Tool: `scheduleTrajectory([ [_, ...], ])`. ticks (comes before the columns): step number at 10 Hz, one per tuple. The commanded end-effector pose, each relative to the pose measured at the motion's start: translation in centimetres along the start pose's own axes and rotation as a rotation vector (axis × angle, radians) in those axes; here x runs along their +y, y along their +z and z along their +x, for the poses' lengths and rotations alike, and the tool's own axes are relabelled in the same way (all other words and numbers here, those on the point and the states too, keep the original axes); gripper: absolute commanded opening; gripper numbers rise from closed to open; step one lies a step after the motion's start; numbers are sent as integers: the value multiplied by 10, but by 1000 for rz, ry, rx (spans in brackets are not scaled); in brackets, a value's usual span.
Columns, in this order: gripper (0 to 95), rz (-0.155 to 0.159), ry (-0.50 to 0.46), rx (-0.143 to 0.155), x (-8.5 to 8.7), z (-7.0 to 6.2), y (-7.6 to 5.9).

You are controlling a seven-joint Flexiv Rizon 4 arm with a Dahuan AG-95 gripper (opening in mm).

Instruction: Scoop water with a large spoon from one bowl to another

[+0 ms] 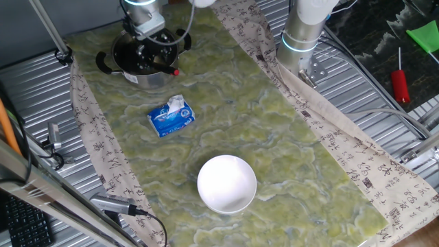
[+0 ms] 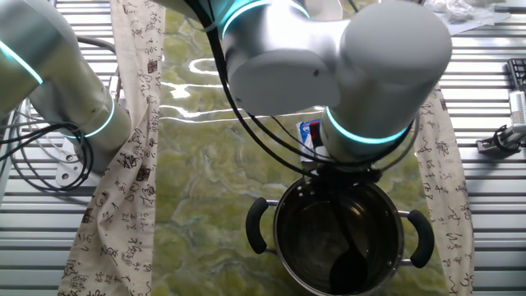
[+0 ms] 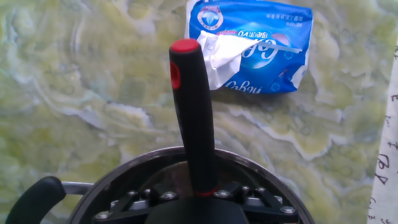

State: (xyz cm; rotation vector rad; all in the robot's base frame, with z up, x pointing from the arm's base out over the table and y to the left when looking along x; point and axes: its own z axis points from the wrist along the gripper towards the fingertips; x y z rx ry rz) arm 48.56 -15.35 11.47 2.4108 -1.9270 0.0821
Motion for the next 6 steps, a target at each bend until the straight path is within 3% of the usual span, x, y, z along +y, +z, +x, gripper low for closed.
scheduleTrajectory([
  [1,570,-3,-5,17,0,0,2],
  [6,570,-12,-11,48,2,-3,10],
])
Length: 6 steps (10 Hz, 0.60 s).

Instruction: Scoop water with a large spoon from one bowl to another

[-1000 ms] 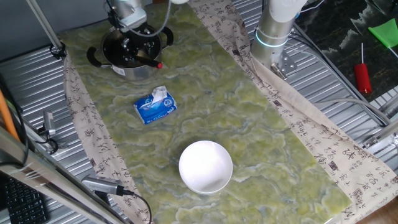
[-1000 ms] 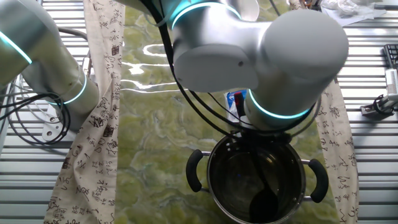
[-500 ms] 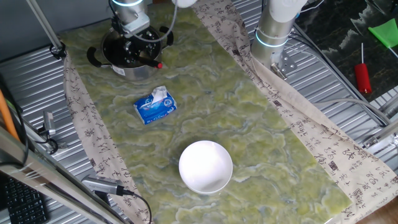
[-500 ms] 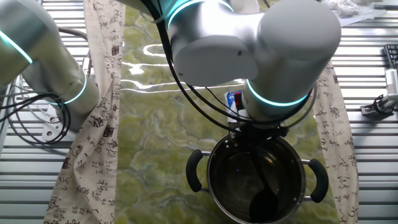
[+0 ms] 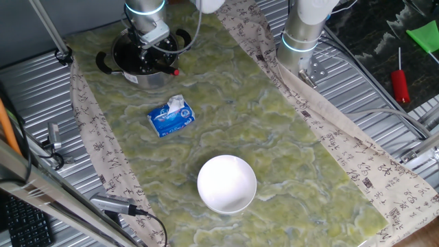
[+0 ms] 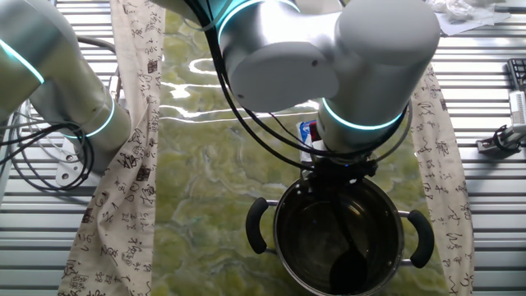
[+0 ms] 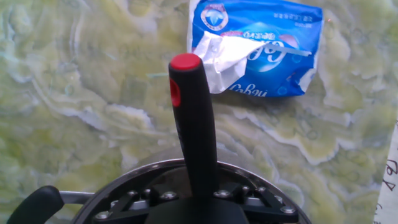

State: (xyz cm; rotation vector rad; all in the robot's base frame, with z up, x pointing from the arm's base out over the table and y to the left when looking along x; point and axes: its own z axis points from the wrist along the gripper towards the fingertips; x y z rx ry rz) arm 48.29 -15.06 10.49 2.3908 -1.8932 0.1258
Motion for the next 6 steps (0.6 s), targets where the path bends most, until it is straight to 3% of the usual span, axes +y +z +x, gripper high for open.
scheduleTrajectory([
  [1,570,-5,-4,8,0,1,1],
  [2,380,-8,-3,14,0,1,1],
  [6,380,-12,-8,29,1,1,2],
])
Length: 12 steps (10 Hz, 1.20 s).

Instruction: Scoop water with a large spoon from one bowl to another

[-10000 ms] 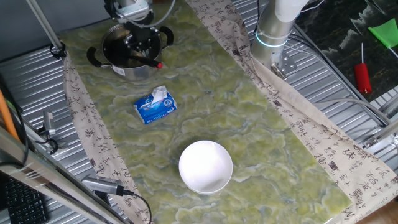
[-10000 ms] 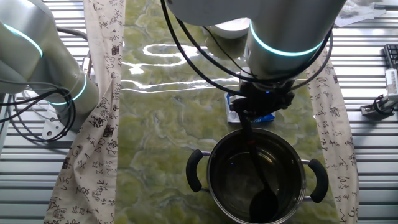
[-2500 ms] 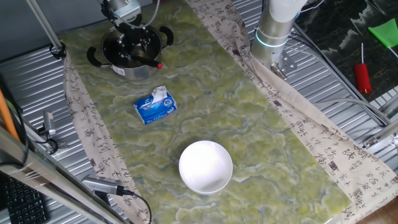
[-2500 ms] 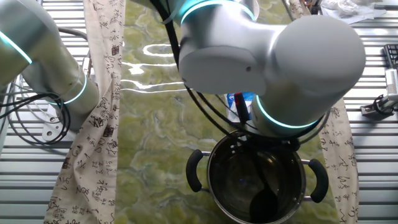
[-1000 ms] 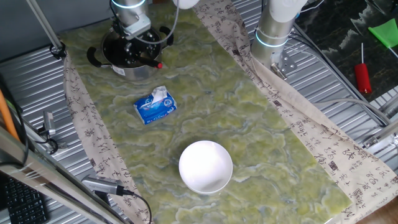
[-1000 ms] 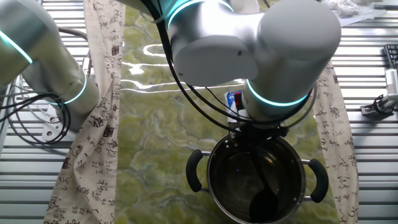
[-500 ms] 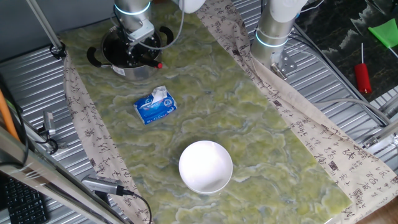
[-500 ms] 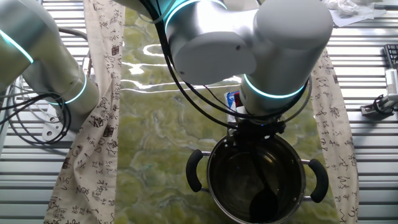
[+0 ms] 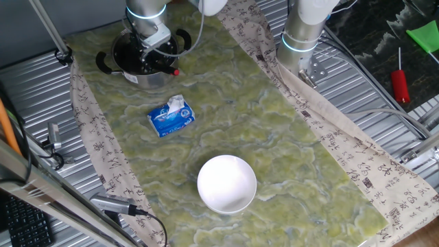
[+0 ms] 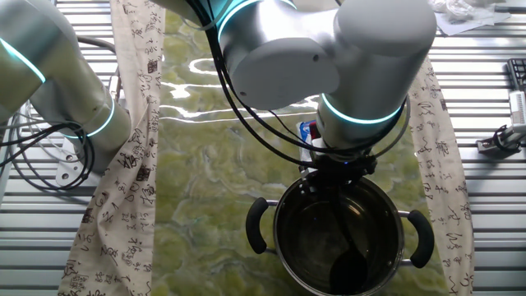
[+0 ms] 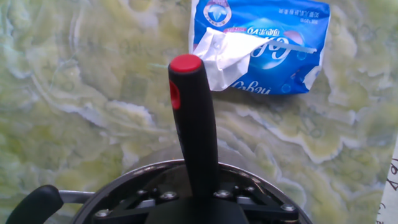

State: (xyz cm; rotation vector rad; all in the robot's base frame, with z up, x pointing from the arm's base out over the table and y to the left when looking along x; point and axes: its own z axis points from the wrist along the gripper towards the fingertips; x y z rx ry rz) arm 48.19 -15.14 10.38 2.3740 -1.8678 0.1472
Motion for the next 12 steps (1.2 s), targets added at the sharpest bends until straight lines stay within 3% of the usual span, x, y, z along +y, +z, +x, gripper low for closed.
scheduleTrajectory([
  [1,380,0,-2,2,0,0,1],
  [8,380,-6,-19,30,0,0,2],
  [12,380,-5,-15,31,0,0,2],
])
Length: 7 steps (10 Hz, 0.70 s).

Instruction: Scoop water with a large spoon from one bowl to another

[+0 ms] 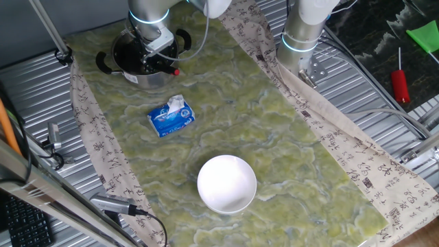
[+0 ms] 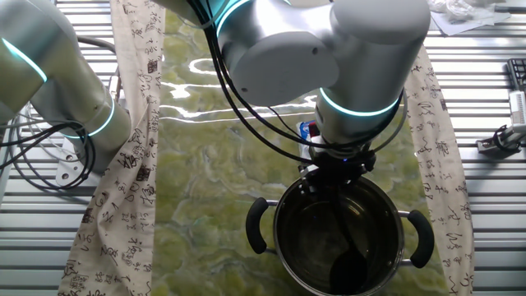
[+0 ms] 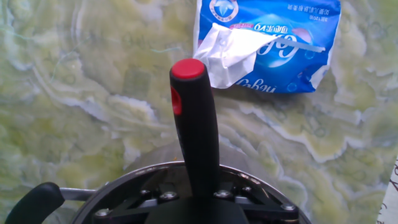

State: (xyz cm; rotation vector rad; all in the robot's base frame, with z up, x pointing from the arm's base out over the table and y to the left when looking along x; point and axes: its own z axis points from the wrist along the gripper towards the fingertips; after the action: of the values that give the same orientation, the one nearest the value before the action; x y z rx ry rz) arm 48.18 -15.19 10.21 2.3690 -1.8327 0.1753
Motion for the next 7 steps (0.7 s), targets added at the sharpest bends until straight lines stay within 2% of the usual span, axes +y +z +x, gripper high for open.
scheduleTrajectory([
  [1,190,1,2,1,0,0,0],
  [2,190,1,3,0,0,0,0],
  [3,0,1,7,0,0,0,0],
  [7,0,5,11,1,0,0,0],
])
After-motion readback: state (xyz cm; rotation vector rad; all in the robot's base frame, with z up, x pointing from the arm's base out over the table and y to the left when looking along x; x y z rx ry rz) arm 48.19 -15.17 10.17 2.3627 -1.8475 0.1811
